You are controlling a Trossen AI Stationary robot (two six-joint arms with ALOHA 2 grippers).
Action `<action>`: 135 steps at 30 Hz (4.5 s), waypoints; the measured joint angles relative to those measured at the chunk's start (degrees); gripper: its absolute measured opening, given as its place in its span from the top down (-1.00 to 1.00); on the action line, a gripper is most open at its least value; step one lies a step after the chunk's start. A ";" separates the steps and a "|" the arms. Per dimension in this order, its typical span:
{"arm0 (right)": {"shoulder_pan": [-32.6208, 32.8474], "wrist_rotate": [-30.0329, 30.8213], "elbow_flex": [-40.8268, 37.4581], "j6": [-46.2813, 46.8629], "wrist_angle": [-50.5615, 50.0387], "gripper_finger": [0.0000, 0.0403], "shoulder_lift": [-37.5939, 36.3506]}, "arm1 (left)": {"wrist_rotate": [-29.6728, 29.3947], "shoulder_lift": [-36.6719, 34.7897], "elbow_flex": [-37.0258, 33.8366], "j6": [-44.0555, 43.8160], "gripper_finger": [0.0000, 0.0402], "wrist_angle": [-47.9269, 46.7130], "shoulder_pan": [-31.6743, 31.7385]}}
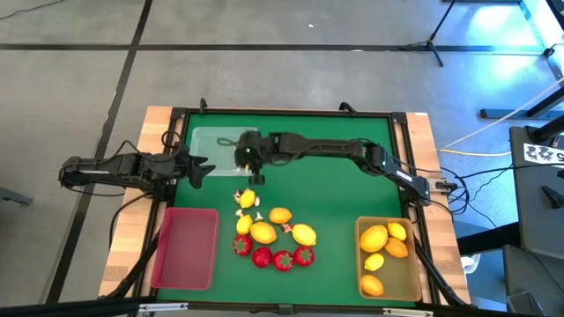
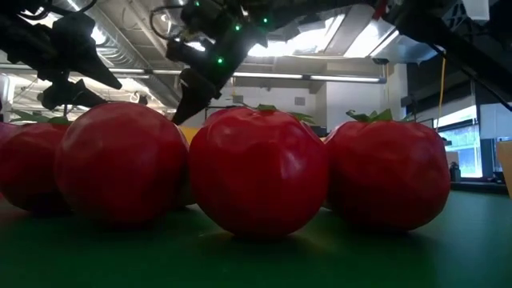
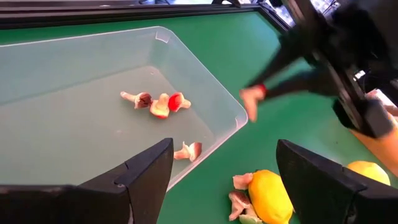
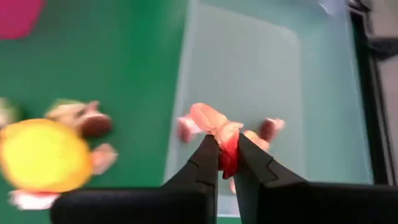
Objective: Sort produce into baskets
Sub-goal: Put the red mushroom into the transparent bin
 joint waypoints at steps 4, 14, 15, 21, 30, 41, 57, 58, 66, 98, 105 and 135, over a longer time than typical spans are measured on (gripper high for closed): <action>-2.47 -4.80 0.04 1.10 0.36 0.76 0.57 | 0.00 0.00 0.00 0.00 -0.39 -0.02 0.00; -3.51 -8.04 0.04 2.47 1.32 -0.11 0.70 | -0.22 0.00 0.00 0.06 -0.39 0.00 0.01; -3.46 -7.65 0.04 2.85 1.31 -0.17 0.70 | -0.24 0.00 0.00 0.04 -0.39 0.00 0.01; -0.64 -12.47 0.02 3.97 -1.36 -0.26 0.29 | -0.22 0.00 0.00 0.49 -0.39 -0.01 0.01; 7.48 -10.82 0.04 1.03 -3.79 -0.16 1.82 | -0.22 0.00 0.02 0.44 -0.39 -0.02 -0.01; 11.31 -10.67 -1.13 0.57 -13.01 -0.16 1.73 | -0.22 0.02 0.00 0.15 -0.39 -0.17 -0.01; 9.79 -5.42 -7.11 1.03 -5.50 -0.16 1.81 | -0.22 0.02 0.00 0.31 -0.39 -0.11 0.01; 9.67 -5.33 -7.13 1.04 -5.43 -0.16 1.81 | -0.22 0.02 0.00 0.29 -0.39 -0.13 0.01; 9.56 -6.69 -7.46 1.11 -2.53 -0.16 2.22 | -0.21 0.02 0.00 0.26 -0.39 -0.09 -0.01; 8.75 -5.99 -7.69 2.78 -1.34 0.63 4.66 | -0.20 0.02 0.00 0.24 -0.39 -0.02 0.01; 8.79 -5.84 -7.69 2.75 -1.54 0.96 4.66 | -0.20 0.02 0.00 0.22 -0.39 -0.02 0.01; 8.76 -7.52 -7.63 4.47 -7.74 0.19 0.58 | -0.20 0.00 0.00 -0.01 -0.39 -0.02 0.01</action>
